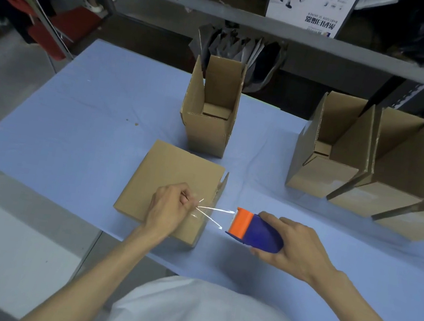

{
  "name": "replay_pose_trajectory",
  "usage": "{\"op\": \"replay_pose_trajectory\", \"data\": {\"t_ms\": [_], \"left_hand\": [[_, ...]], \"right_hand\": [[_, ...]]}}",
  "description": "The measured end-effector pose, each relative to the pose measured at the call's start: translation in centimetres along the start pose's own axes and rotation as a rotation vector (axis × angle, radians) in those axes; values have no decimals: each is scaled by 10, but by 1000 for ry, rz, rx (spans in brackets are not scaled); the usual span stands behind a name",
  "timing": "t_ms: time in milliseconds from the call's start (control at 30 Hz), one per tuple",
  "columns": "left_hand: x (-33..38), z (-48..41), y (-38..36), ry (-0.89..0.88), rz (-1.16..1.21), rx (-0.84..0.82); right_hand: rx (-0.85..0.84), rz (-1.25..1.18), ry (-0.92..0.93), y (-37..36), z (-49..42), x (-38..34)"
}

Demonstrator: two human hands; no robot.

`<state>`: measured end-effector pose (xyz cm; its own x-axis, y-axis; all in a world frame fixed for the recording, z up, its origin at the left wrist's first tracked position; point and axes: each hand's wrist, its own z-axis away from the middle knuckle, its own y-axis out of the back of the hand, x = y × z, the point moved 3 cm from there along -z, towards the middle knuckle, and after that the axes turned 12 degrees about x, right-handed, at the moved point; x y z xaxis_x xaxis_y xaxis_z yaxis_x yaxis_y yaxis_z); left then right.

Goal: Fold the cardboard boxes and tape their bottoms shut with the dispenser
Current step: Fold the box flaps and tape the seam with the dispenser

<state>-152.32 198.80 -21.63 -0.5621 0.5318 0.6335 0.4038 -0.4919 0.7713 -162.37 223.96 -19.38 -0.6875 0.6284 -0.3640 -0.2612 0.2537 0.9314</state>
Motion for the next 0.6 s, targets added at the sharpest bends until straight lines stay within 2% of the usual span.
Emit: {"op": "replay_pose_trajectory", "data": {"t_ms": [467,600], "left_hand": [[-3,4,-1,-168,20,126],[-8,10,-4,-157,18,180]], "right_hand": [[-5,10,0,-11,-10,-3],[-9,24,-4,-13,-12,-2]]}}
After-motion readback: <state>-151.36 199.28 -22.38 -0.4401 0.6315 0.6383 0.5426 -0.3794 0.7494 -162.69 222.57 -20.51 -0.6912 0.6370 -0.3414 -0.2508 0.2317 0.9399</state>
